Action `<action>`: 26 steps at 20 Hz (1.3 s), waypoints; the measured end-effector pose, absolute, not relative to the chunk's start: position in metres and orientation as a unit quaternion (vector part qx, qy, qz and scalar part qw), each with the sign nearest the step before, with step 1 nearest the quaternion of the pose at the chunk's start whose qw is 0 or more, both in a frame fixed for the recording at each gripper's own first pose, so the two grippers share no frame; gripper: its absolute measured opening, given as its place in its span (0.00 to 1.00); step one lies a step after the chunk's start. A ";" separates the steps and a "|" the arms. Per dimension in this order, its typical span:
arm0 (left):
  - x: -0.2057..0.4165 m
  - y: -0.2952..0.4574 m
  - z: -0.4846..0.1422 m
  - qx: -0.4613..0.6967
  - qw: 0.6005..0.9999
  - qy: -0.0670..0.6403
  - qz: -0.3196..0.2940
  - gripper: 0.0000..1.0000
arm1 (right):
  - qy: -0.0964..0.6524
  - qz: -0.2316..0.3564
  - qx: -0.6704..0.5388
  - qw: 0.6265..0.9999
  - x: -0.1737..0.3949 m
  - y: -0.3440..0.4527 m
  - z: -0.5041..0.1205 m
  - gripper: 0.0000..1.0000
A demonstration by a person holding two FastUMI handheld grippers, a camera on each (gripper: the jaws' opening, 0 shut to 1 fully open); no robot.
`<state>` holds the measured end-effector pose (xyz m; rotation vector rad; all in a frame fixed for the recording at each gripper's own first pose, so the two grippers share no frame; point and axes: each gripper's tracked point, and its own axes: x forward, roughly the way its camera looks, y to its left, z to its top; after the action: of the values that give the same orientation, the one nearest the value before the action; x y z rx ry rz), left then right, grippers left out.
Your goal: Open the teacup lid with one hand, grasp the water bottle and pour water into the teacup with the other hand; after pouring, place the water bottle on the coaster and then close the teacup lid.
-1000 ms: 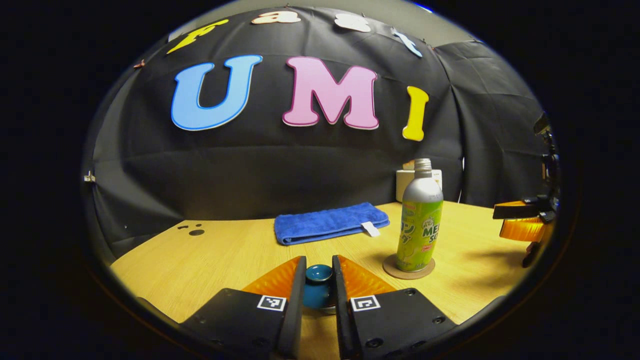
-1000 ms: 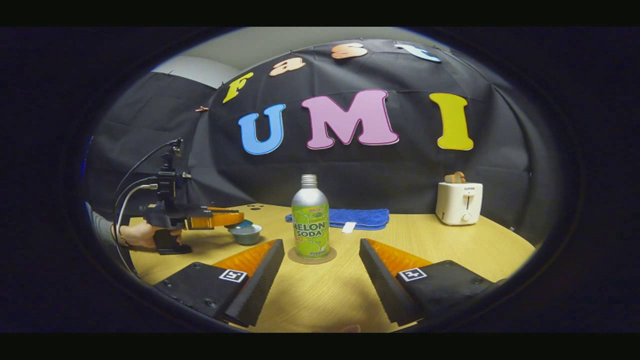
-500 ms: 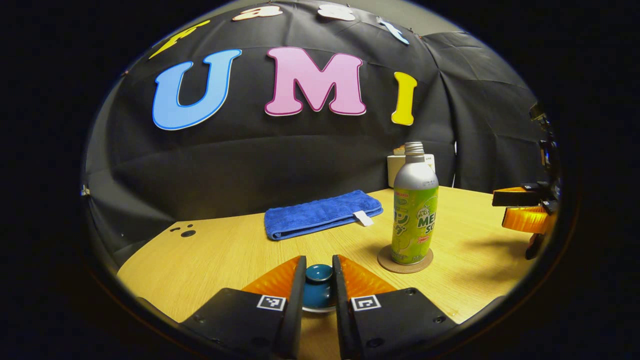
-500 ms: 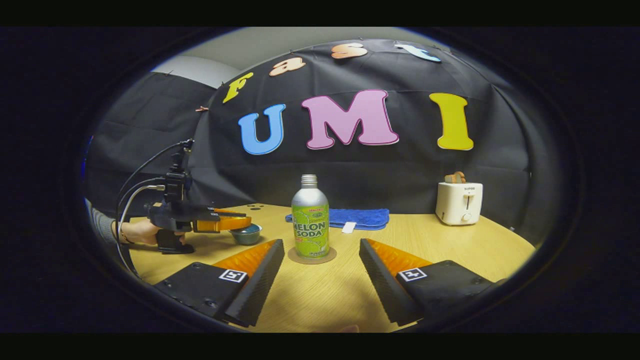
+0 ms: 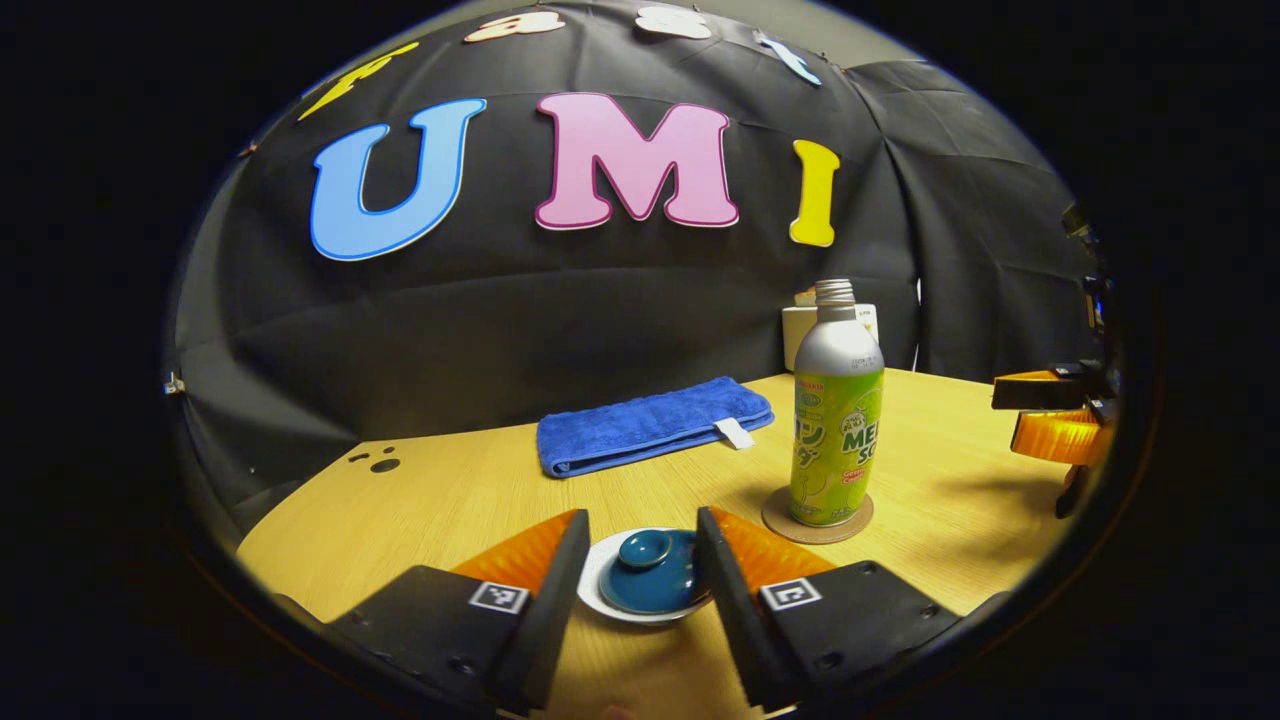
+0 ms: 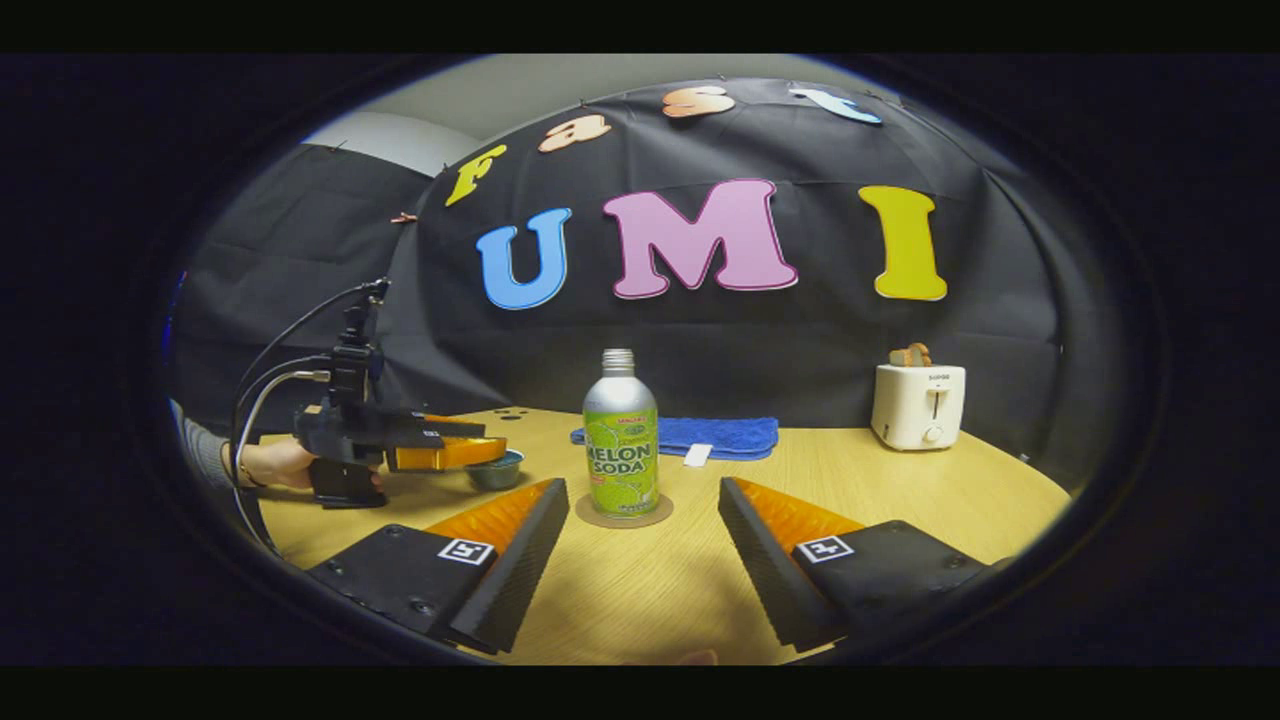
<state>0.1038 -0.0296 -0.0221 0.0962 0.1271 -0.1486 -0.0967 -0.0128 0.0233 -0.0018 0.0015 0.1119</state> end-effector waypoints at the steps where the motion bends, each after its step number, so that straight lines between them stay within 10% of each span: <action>1: 0.100 -0.028 -0.021 0.038 0.995 0.060 -0.071 0.82 | 0.001 0.056 -0.001 0.998 -0.097 -0.013 0.023 0.94; 26: 0.017 0.006 -0.006 0.000 1.000 -0.008 0.008 0.94 | 0.001 0.056 -0.001 0.998 -0.097 -0.013 0.023 0.94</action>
<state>0.0166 0.0056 -0.0056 -0.0003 -0.0164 0.0156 -0.0970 -0.0131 0.0228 -0.0020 0.0021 0.1126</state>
